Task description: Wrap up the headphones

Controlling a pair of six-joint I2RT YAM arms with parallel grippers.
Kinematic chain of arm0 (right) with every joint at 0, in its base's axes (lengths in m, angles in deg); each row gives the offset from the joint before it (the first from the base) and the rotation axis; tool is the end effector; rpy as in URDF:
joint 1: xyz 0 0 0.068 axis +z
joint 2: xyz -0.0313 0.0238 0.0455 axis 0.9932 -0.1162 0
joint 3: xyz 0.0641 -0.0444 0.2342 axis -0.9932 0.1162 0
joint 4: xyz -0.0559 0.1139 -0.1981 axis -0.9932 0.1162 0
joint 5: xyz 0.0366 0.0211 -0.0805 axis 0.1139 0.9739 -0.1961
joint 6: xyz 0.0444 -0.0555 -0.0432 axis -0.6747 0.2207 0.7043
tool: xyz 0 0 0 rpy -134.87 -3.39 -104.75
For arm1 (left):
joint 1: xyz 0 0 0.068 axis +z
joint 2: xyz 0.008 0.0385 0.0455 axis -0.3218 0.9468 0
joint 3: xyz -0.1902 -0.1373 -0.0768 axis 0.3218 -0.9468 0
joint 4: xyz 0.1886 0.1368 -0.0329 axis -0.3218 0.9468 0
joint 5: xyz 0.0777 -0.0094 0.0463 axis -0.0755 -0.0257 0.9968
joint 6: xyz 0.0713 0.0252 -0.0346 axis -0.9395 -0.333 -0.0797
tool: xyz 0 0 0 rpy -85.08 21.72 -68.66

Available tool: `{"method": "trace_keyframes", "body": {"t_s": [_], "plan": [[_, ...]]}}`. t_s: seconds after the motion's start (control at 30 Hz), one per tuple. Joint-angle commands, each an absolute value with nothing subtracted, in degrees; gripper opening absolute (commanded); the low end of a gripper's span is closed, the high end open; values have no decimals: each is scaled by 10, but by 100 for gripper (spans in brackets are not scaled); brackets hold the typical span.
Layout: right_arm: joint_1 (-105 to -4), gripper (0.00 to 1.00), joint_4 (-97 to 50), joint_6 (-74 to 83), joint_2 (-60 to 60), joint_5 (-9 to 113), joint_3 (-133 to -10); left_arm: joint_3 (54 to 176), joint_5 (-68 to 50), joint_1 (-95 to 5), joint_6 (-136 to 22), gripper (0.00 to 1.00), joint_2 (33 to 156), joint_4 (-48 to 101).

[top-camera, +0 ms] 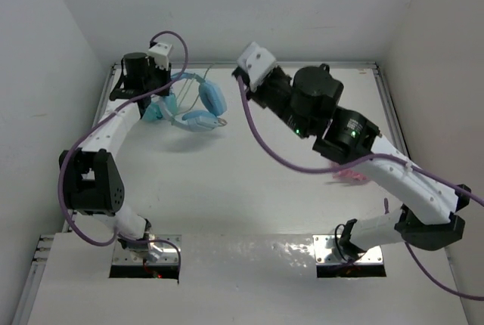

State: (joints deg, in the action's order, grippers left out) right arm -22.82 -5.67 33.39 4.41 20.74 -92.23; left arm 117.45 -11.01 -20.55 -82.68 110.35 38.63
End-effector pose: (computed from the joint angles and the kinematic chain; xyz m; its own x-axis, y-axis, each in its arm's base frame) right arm 0.1682 0.2387 0.4755 0.2355 -0.2862 -0.9288 -0.5562 0.7440 -0.3703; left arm 0.3800 -0.0248 0.2794 -0.3911 0.2592 -0.8831 0.2970 0.9437 0.1454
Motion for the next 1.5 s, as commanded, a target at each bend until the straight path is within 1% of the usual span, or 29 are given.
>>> {"method": "trace_keyframes", "body": {"t_s": [0.0,0.03,0.07,0.13,0.17,0.27,0.4,0.57,0.7,0.77,0.9,0.97,1.03,1.1,1.13,1.17,1.2,1.23,1.27,1.3,1.33,1.37,1.4,1.47], "plan": [[-344,0,-69,340,-5,143,-977,1170,-128,-216,-868,0,1035,362],[-370,0,-69,332,-18,146,-983,1168,-131,-217,-877,0,1026,369],[-421,0,-68,310,-40,159,-993,1158,-134,-218,-892,0,1017,374],[-467,0,-61,268,-64,179,-1010,1145,-137,-225,-912,0,988,391],[-509,0,-58,253,-77,203,-1032,1133,-136,-228,-926,0,980,395],[-586,0,-49,191,-127,250,-1081,1116,-131,-240,-945,0,957,427],[-640,0,-37,148,-181,295,-1130,1119,-135,-247,-954,0,948,463],[-655,0,-39,151,-224,304,-1136,1144,-166,-255,-959,0,950,508],[-663,0,-57,152,-251,311,-1137,1175,-242,-258,-959,0,948,583],[-667,0,-65,147,-272,328,-1143,1188,-258,-259,-952,0,948,603],[-668,0,-93,123,-301,368,-1156,1197,-297,-262,-933,0,948,614],[-669,0,-102,116,-309,384,-1141,1211,-317,-262,-911,0,948,621],[-669,0,-123,97,-311,403,-1095,1232,-347,-262,-893,0,948,624],[-669,0,-160,65,-301,450,-1048,1245,-388,-262,-857,0,948,619],[-667,0,-180,50,-293,473,-986,1256,-403,-262,-826,0,948,607],[-665,0,-240,33,-282,503,-944,1262,-436,-262,-808,0,952,600],[-659,0,-288,4,-253,507,-848,1274,-451,-262,-791,0,955,592],[-644,0,-330,-6,-237,493,-802,1281,-472,-262,-758,0,960,577],[-636,0,-409,-25,-221,488,-757,1297,-480,-262,-743,0,963,570],[-629,0,-443,-40,-207,487,-720,1308,-485,-261,-731,0,968,567],[-615,0,-469,-55,-185,493,-659,1315,-488,-259,-711,0,977,561],[-608,0,-520,-68,-176,504,-632,1323,-499,-256,-699,0,982,557],[-601,0,-549,-93,-160,524,-578,1330,-507,-253,-670,0,987,552],[-566,0,-627,-111,-145,532,-529,1331,-529,-244,-637,0,1002,523]]}}
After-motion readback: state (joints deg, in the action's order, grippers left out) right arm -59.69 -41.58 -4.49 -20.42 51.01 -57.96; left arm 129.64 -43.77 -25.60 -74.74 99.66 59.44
